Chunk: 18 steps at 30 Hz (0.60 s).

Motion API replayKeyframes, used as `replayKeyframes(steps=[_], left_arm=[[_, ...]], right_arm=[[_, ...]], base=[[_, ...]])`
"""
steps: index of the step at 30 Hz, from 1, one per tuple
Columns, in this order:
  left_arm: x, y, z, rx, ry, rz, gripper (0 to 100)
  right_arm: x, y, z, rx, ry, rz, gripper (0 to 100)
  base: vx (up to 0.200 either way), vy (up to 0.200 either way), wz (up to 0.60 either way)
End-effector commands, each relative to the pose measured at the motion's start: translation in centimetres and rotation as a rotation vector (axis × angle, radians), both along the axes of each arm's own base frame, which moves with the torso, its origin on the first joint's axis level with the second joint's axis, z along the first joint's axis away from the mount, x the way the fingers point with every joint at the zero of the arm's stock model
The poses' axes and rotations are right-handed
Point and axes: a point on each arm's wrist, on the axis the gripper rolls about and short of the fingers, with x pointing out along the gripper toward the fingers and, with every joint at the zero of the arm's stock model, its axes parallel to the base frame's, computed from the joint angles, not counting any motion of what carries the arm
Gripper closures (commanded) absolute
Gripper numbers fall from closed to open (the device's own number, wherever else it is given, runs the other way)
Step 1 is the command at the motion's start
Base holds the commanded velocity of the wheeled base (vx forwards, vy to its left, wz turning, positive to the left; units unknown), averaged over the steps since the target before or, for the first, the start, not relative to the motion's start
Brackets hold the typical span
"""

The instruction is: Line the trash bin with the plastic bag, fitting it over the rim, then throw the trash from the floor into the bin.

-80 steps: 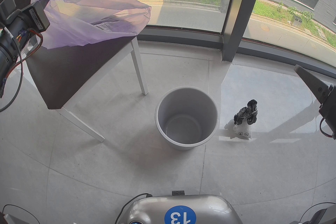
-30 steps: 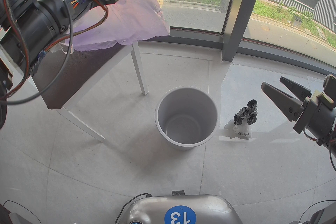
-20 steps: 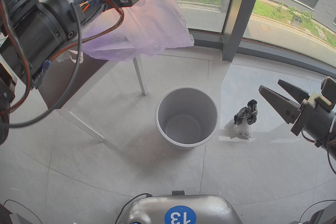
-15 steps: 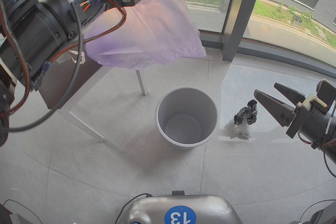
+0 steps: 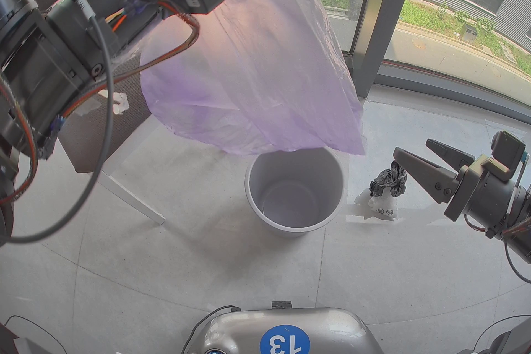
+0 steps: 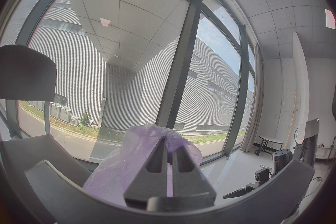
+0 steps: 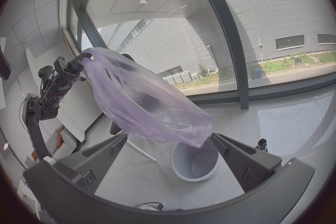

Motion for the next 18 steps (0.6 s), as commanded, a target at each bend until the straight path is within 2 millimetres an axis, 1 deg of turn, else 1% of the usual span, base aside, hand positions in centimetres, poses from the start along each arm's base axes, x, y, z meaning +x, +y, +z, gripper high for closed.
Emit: replayKeyframes(steps=[1, 7, 8, 10, 11, 14, 18], left_arm=[[-0.3, 0.2, 0.3, -0.01, -0.02, -0.017, 100], [-0.8, 0.0, 0.5, -0.03, -0.041, -0.041, 100], [-0.8, 0.0, 0.6, -0.034, -0.044, -0.042, 100], [-0.9, 0.0, 0.6, -0.035, -0.045, -0.042, 100], [-1.0, 0.1, 0.7, -0.036, -0.048, -0.043, 100], [-1.2, 0.2, 0.9, -0.044, -0.053, -0.048, 100], [-1.3, 0.2, 1.1, -0.052, -0.062, -0.051, 100]], right_arm=[[-0.2, 0.3, -0.4, -0.01, 0.013, 0.02, 0], [0.1, 0.7, -1.3, -0.035, 0.047, 0.025, 0], [0.0, 0.8, -1.8, -0.047, 0.062, 0.037, 0], [-0.2, 0.9, -2.0, -0.054, 0.07, 0.046, 0], [-0.5, 1.2, -2.4, -0.064, 0.081, 0.069, 0], [-0.7, 1.7, -3.3, -0.084, 0.115, 0.097, 0], [0.2, 2.9, -4.9, -0.103, 0.193, 0.103, 0]], base=[[0.0, 0.0, 0.0], [0.0, 0.0, 0.0], [0.0, 0.0, 0.0], [0.0, 0.0, 0.0], [0.0, 0.0, 0.0], [0.0, 0.0, 0.0], [0.0, 0.0, 0.0]])
